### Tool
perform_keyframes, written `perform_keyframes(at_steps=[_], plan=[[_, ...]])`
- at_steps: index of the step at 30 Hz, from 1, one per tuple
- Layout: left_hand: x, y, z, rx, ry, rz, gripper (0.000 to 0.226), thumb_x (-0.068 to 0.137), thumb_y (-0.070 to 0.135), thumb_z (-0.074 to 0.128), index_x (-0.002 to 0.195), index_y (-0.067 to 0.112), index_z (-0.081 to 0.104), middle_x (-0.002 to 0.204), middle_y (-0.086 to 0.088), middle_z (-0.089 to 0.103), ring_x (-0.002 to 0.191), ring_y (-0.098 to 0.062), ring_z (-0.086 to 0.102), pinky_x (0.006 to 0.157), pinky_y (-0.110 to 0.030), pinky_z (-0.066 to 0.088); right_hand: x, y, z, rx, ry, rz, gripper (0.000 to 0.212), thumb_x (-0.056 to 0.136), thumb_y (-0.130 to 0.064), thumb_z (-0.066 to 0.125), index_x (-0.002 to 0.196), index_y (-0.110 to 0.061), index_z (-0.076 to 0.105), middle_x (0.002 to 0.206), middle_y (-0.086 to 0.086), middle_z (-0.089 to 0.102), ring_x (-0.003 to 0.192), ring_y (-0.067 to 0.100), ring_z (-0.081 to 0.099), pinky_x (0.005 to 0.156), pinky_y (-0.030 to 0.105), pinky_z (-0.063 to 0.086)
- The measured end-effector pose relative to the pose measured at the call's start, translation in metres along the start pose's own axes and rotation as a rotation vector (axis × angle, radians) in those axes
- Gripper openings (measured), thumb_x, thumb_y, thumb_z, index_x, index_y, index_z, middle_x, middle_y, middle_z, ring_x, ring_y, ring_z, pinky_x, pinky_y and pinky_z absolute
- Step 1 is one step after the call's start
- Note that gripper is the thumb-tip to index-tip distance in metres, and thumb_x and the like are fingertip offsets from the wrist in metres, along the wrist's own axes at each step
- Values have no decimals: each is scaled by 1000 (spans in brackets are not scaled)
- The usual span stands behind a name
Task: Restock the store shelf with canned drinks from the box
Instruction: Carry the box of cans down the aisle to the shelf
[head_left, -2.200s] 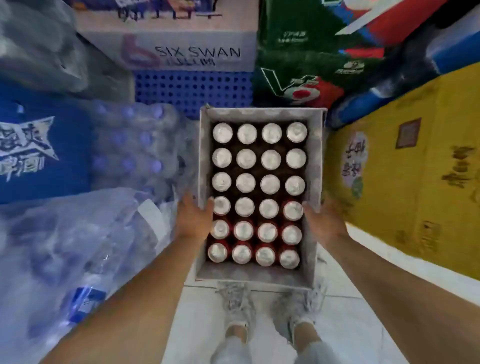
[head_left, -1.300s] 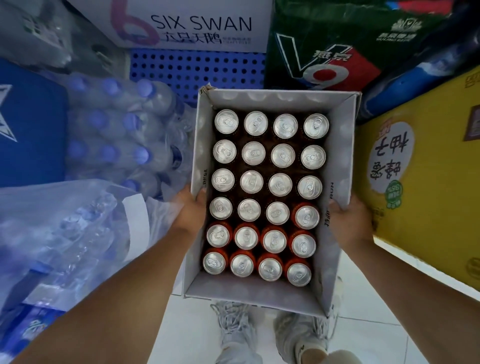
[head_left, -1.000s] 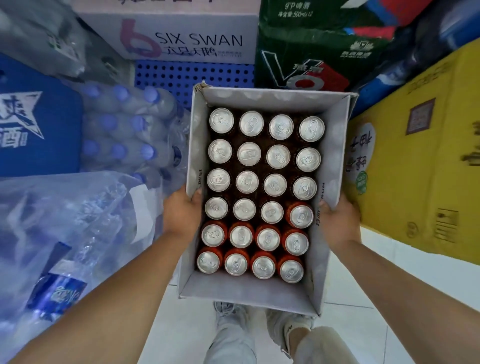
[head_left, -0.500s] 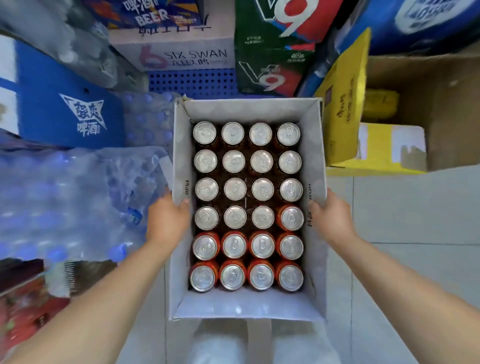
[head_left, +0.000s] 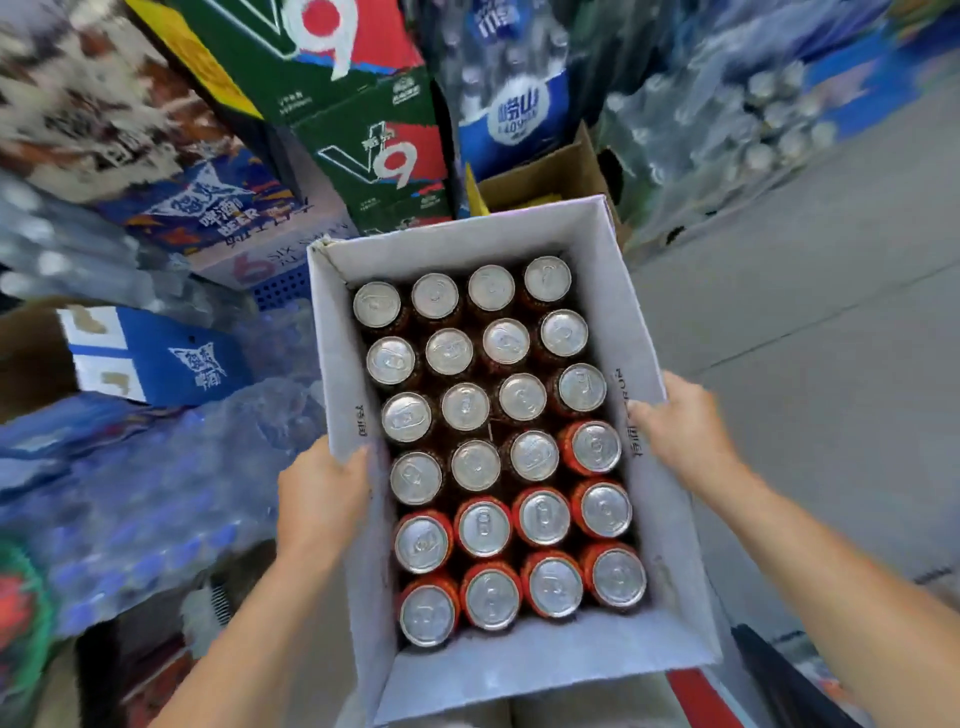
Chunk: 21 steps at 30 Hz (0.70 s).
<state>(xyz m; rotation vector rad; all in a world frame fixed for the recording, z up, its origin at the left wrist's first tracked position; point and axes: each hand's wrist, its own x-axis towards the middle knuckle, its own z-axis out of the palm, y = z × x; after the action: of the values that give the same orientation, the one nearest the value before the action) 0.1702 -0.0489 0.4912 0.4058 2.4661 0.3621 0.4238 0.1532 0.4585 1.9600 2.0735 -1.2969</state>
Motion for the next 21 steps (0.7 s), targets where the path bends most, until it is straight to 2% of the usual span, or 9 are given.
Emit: perform_keyframes(at_steps=[4,7,13,18,21], plan=[[-39,64,-21,43,-15,171,16,92,22,53,79,15,59,78,-7,65,77,-30,56,63,-34,41,-39,22,-69,60,103,54,8,80,-10,63,88,-13,64,75,10,68,71,32,63,62,35,50],[-63,127,-16,88,-45,309,21,90,18,52,72,8,55,66,-6,61,66,-25,54,52,-32,39,-56,47,-125,85,184,99,6,84,-11,62,89,-9,64,79,8,66,75,30,60,64,32,45],[-116,268,43,119,-105,511,31,88,16,49,59,16,41,58,-2,52,59,-22,46,50,-33,33,-53,121,-239,166,343,255,4,84,-10,62,82,-7,62,76,11,61,75,31,55,61,32,36],[-167,384,103,112,-164,597,25,89,19,51,65,14,51,58,2,55,55,-16,48,47,-28,35,-41,186,-341,192,456,321,4,83,-9,64,80,-9,60,74,11,57,76,31,53,65,33,36],[-192,452,139,147,-211,673,22,89,20,51,68,13,55,63,-2,60,63,-23,58,53,-33,45,-31,228,-394,231,514,397,8,81,-11,64,84,-3,62,78,15,60,78,34,56,65,34,39]])
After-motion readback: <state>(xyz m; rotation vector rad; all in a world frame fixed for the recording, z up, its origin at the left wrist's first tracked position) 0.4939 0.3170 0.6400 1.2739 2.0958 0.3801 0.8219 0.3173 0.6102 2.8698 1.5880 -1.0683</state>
